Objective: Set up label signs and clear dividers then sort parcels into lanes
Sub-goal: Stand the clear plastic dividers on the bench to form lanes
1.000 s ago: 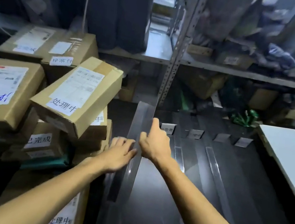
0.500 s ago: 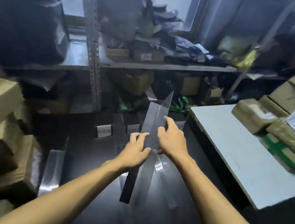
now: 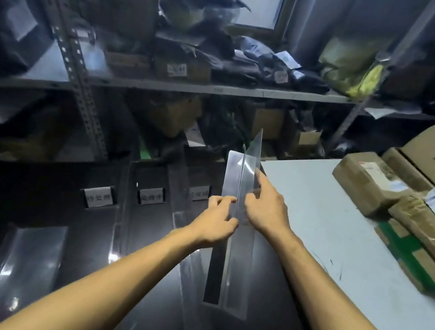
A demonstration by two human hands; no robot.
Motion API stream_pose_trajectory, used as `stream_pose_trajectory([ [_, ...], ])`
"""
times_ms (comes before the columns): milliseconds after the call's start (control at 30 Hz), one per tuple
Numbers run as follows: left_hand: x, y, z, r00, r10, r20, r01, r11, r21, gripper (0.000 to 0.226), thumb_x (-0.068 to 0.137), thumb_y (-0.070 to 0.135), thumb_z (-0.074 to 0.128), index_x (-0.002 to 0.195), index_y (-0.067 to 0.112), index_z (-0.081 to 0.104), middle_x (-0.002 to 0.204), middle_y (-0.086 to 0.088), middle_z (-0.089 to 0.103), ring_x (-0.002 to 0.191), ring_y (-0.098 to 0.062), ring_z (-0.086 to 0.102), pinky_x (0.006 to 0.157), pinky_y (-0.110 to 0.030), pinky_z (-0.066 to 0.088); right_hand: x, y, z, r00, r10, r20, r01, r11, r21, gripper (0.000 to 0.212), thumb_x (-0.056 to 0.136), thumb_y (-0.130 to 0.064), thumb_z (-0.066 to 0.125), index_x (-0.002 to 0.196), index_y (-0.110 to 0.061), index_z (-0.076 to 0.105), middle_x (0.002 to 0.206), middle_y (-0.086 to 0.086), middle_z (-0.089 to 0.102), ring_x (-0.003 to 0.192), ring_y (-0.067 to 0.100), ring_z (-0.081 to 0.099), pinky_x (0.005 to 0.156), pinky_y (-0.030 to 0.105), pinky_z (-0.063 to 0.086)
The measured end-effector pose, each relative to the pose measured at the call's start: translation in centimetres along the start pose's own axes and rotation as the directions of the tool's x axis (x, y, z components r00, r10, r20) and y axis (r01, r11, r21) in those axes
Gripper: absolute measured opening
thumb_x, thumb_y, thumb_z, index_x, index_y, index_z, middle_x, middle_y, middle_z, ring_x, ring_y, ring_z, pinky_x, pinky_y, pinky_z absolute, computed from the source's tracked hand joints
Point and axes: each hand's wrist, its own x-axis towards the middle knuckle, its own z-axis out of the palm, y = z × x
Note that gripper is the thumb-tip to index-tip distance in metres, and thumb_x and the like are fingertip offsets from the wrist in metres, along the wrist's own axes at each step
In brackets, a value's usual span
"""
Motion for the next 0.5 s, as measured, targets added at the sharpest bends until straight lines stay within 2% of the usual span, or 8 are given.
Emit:
stream_pose_trajectory([
  [100,3.8,-0.6,0.7,0.998,-0.057,-0.008,0.056,0.997,-0.049,0.057,0.095,0.025,0.045,0.149,0.022,0.027,0.152,-0.001,0.017,0.098,-0.013,0.046,0.087,-0.027,0.036,3.7,1.5,0.8,1.000,-0.025,0.019,0.025,1.000,-0.019,0.065,0.095,-0.018,0.047,0.154,-0.035,0.027,0.136,0.011,0.059,0.111,0.032,0.061,0.096,0.047,0.054],
  [233,8.0,-2.3,1.7,0.988,-0.154,-0.004,0.153,0.983,-0.106,0.056,0.096,0.027,0.046,0.148,0.022,0.025,0.155,0.000,0.011,0.097,-0.013,0.051,0.083,-0.025,0.039,8.2,3.0,2.8,0.995,-0.060,0.077,0.063,0.998,-0.026,0.067,0.096,-0.016,0.049,0.154,-0.036,0.026,0.135,0.010,0.060,0.097,0.024,0.064,0.086,0.037,0.055],
  [300,9.9,-3.2,2.1,0.980,-0.197,-0.014,0.191,0.966,-0.176,0.055,0.098,0.026,0.048,0.148,0.020,0.026,0.155,0.001,0.012,0.102,-0.010,0.050,0.083,-0.018,0.038,10.0,3.6,3.9,0.992,-0.050,0.114,0.052,0.998,-0.019,0.068,0.095,-0.015,0.050,0.155,-0.037,0.024,0.126,0.011,0.065,0.098,0.025,0.066,0.088,0.041,0.057],
  [400,13.1,-4.6,2.8,0.968,-0.244,-0.054,0.223,0.941,-0.255,0.048,0.099,0.024,0.048,0.144,0.019,0.032,0.149,-0.001,0.018,0.090,-0.001,0.045,0.072,-0.010,0.039,12.9,4.5,5.7,0.986,-0.047,0.158,0.048,0.999,-0.002,0.070,0.093,-0.014,0.049,0.153,-0.042,0.025,0.112,0.010,0.069,0.094,0.028,0.067,0.086,0.046,0.056],
  [500,15.9,-5.7,3.1,0.932,-0.349,-0.091,0.294,0.881,-0.371,0.045,0.101,0.026,0.044,0.144,0.022,0.034,0.148,0.000,0.021,0.105,-0.007,0.046,0.088,-0.016,0.040,15.4,5.1,7.0,0.978,-0.064,0.200,0.064,0.998,0.004,0.069,0.092,-0.014,0.049,0.152,-0.041,0.027,0.114,0.008,0.069,0.101,0.030,0.066,0.089,0.044,0.054],
])
